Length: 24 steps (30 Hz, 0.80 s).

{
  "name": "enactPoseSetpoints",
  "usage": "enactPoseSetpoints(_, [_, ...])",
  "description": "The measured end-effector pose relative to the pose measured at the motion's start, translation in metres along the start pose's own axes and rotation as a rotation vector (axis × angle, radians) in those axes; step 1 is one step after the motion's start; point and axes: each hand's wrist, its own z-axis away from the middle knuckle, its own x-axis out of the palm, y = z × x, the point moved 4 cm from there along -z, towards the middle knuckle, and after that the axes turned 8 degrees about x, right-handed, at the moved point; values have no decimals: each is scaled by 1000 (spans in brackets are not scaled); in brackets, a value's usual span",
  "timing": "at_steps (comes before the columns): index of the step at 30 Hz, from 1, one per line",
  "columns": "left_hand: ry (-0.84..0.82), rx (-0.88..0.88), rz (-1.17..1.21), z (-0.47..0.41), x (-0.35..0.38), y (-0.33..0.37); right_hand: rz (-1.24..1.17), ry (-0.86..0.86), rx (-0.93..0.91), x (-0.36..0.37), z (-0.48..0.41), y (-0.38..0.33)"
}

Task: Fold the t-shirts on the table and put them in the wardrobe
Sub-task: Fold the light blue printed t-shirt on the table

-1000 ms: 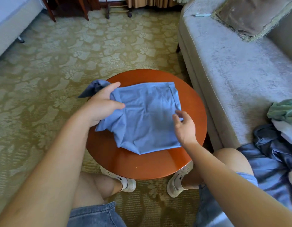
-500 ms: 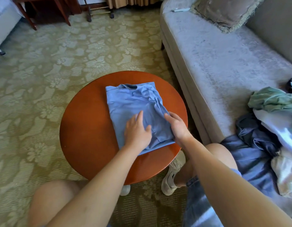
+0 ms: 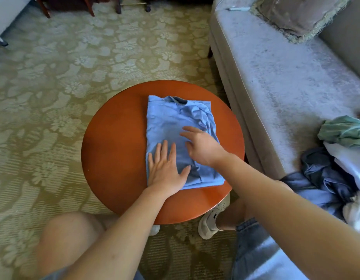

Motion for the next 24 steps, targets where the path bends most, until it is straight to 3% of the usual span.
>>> enactPoseSetpoints(2, [-7, 34, 1, 1, -1, -6, 126, -97, -4, 9, -25, 2])
enactPoseSetpoints(5, [3, 98, 7, 4, -4, -19, 310, -162, 155, 4, -54, 25])
enactPoseSetpoints(9, [-6, 175, 25, 0, -12, -48, 380, -96, 369, -10, -56, 59])
enactPoseSetpoints(13, [-51, 201, -99, -10, -27, -79, 439, 0, 404, -12, -41, 63])
enactPoseSetpoints(16, [-79, 88, -117, -16, -40, -102, 556, 61, 444, -12, -36, 51])
enactPoseSetpoints(19, [85, -83, -79, -11, -60, -131, 549, 83, 440, -16, -30, 44])
enactPoseSetpoints(22, [323, -345, 121, 6, -71, -156, 372, 166, 407, -21, -20, 41])
enactPoseSetpoints(24, [378, -471, 231, 13, -72, -154, 129, 209, 497, -21, -16, 42])
